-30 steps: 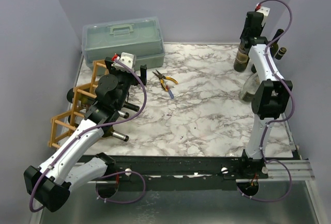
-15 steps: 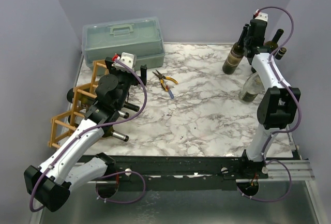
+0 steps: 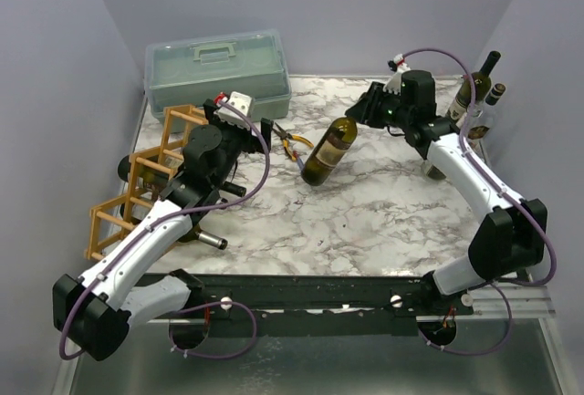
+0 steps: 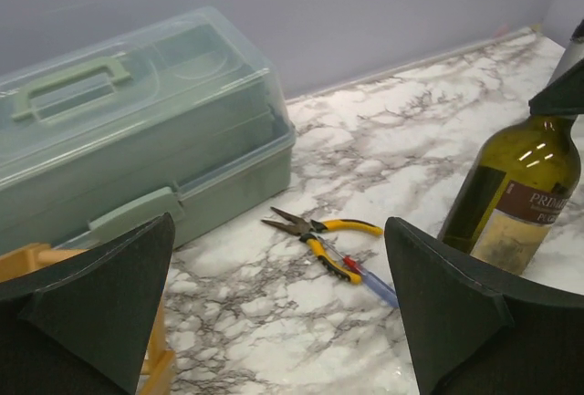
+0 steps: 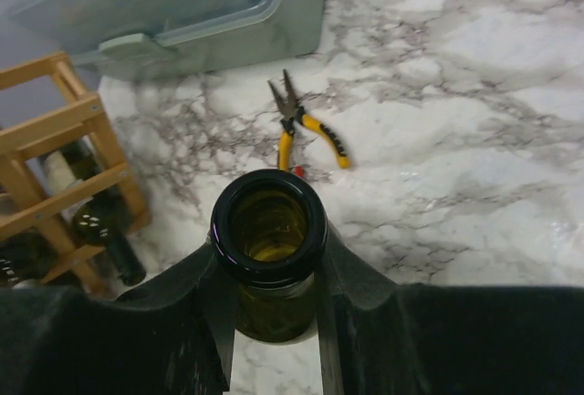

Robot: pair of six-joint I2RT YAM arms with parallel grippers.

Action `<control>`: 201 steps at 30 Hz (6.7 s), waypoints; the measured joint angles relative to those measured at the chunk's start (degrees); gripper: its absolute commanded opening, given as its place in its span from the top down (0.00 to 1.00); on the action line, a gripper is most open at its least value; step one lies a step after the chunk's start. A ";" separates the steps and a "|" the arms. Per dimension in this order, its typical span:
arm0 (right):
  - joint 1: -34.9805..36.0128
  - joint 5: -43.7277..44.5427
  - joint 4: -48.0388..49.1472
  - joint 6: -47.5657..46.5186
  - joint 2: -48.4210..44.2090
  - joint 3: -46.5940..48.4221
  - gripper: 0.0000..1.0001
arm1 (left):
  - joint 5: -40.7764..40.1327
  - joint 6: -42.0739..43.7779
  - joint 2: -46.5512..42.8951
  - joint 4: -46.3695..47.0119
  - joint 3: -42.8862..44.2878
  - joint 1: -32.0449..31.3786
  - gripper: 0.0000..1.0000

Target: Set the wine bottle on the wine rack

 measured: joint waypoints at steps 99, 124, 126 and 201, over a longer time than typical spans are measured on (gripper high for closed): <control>19.65 -20.04 -29.57 -17.62 -10.91 -16.33 0.26 | 13.84 51.76 6.21 -22.03 -10.47 -23.21 1.00; 23.12 -20.35 -29.29 -18.91 -18.16 -18.27 1.00 | 12.98 54.23 1.18 -19.74 -12.39 -23.76 0.05; 23.23 -19.47 -28.59 -18.16 -19.54 -19.28 0.99 | 12.98 54.49 1.05 -19.23 -12.39 -23.82 0.01; 25.42 -23.69 -4.26 -8.81 22.99 12.04 0.99 | -10.80 12.28 -11.63 12.94 -7.67 1.03 0.02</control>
